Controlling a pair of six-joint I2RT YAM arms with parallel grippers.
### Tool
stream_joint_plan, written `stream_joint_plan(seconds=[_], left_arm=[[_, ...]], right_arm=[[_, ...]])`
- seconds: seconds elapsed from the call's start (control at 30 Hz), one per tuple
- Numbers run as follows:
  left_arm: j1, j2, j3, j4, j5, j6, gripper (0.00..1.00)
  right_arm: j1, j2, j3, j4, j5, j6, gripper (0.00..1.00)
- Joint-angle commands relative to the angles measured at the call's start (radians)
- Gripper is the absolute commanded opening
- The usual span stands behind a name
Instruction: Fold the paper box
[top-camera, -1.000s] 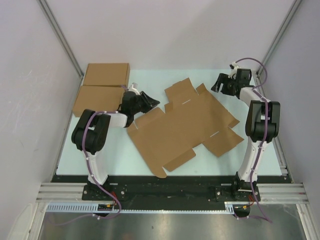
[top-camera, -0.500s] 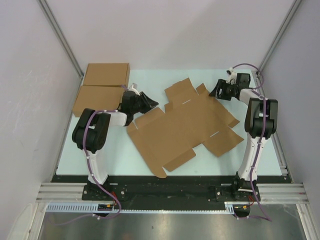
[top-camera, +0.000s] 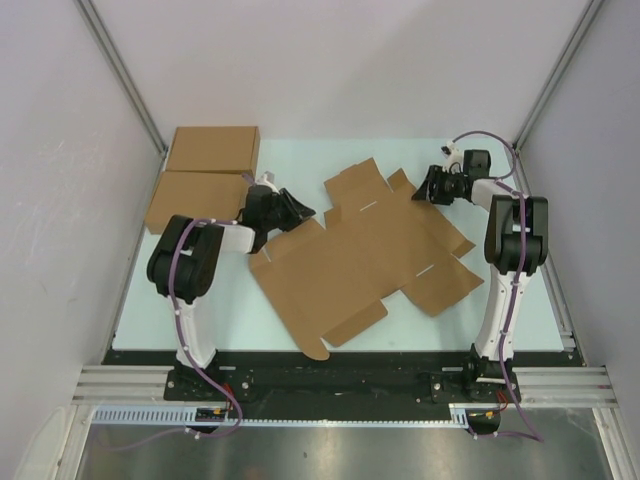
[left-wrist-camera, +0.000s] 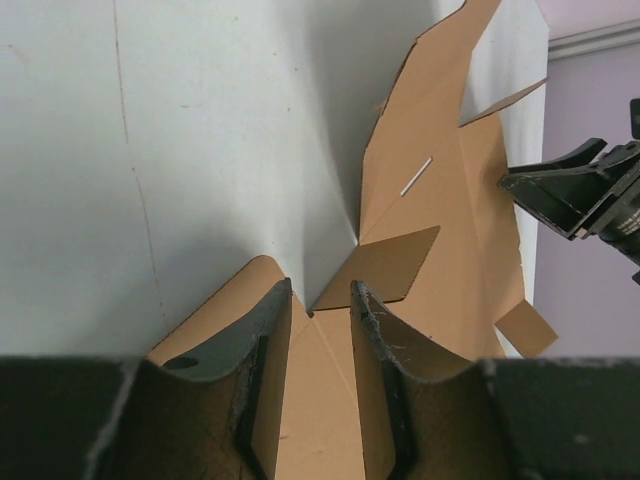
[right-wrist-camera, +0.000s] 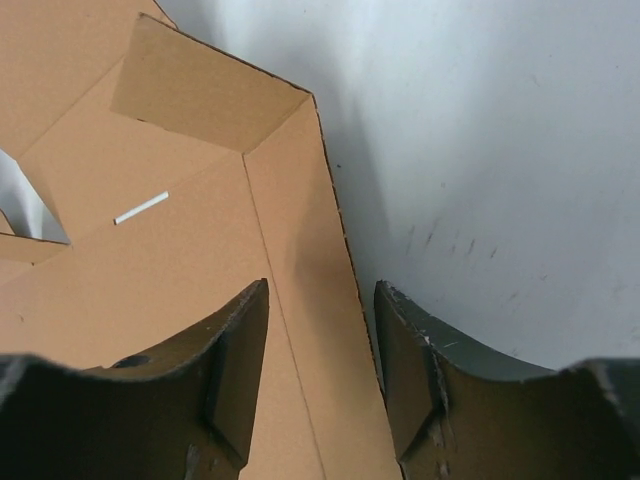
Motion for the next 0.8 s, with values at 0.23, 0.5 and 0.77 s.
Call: stream_joint_plan(seconds=[0.23, 0.5, 0.77], left_arm=[[0.004, 0.03, -0.021, 0.014, -0.024, 0.012, 0.35], [0.006, -0.014, -0.028, 0.032, -0.021, -0.006, 0.35], [0.044, -0.158, -0.033, -0.048, -0.053, 0.038, 0.35]], right_arm=[[0.024, -0.047, 0.009, -0.016, -0.01, -0.004, 0.15], [0.2, -0.274, 0.007, -0.098, 0.367, -0.109, 0.0], [0.483, -0.441, -0.066, -0.073, 0.999, -0.367, 0.0]])
